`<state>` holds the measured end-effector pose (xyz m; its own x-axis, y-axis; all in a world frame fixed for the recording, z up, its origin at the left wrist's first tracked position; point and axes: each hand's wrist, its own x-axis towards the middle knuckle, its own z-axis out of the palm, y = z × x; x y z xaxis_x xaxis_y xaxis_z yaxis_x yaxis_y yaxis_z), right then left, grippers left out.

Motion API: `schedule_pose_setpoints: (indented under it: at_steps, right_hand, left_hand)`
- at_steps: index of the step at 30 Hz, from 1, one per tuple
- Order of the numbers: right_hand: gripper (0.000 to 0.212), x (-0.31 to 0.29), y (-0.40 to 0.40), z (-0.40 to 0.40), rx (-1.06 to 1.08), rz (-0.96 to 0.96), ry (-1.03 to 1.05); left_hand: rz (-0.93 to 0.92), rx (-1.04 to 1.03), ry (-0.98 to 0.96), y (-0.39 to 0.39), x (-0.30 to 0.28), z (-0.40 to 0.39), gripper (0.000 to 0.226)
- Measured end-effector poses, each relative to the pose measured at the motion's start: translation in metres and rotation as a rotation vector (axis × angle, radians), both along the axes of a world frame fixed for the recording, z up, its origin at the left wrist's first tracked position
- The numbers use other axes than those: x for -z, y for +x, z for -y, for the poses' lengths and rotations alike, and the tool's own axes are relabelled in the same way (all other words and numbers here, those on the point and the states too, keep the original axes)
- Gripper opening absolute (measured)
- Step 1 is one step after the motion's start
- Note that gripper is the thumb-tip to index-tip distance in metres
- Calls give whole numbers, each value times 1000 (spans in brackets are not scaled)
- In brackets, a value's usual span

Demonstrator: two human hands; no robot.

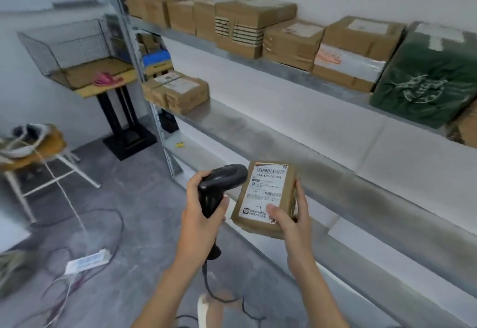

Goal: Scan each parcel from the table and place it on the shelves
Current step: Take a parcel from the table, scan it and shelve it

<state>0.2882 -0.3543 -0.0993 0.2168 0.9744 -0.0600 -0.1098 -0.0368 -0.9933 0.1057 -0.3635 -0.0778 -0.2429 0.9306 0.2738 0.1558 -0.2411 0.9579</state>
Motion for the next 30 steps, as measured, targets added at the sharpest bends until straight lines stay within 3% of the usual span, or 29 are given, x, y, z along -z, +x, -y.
schedule_pose_setpoints:
  at_steps: [12, 16, 25, 30]
  right_hand:
    - [80, 19, -95, -213, -121, -64, -18]
    - [88, 26, -118, -276, -169, -71, -32]
    - [95, 41, -179, -361, -176, -73, -84]
    - [94, 58, -229, -408, -91, -78, -90]
  left_hand:
    - [72, -228, -4, -81, 25, -191, 66]
    - [106, -237, -7, -101, 36, -253, 68]
    - [175, -331, -69, -167, 57, -334, 62]
    - [172, -254, -101, -216, 65, -392, 59]
